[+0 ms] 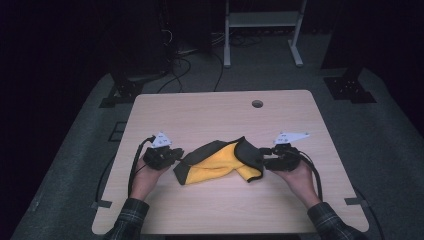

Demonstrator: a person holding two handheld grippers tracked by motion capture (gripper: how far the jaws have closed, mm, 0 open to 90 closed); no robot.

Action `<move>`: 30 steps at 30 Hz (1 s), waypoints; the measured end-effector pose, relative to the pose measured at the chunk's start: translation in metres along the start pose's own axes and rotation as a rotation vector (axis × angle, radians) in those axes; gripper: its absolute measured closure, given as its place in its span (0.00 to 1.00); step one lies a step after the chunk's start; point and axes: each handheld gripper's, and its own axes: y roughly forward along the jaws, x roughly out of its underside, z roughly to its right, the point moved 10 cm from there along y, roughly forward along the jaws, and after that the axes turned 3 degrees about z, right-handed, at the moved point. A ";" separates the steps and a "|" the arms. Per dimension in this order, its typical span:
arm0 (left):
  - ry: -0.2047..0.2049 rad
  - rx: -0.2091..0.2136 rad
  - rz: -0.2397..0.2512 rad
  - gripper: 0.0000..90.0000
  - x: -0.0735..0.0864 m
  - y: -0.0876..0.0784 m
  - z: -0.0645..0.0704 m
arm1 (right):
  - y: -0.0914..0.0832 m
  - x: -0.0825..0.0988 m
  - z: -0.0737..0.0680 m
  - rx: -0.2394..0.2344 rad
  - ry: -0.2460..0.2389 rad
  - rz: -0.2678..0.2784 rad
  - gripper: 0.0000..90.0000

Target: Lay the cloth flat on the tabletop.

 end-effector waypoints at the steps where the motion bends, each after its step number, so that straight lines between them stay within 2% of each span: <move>1: -0.009 0.003 -0.001 0.91 0.001 0.001 0.001 | 0.006 -0.002 -0.002 0.002 -0.005 0.000 0.55; 6: -0.014 0.006 -0.029 0.91 0.009 0.004 0.001 | 0.034 -0.009 -0.011 -0.010 -0.036 -0.027 0.56; 12: -0.049 0.014 -0.043 0.83 0.016 0.007 0.001 | 0.064 -0.005 -0.018 -0.015 -0.077 -0.082 0.56; 18: -0.064 0.042 -0.042 0.58 0.018 0.004 0.002 | 0.074 -0.004 -0.022 0.000 -0.103 -0.099 0.56; 22: -0.038 0.064 -0.017 0.48 0.016 -0.003 0.008 | 0.073 -0.003 -0.019 0.013 -0.108 -0.103 0.56; 26: 0.005 0.092 0.000 0.46 0.013 -0.009 0.019 | 0.073 -0.001 -0.017 0.017 -0.103 -0.108 0.56; 30: 0.065 0.081 -0.053 0.47 0.021 -0.003 0.026 | 0.075 0.000 -0.016 0.015 -0.104 -0.110 0.56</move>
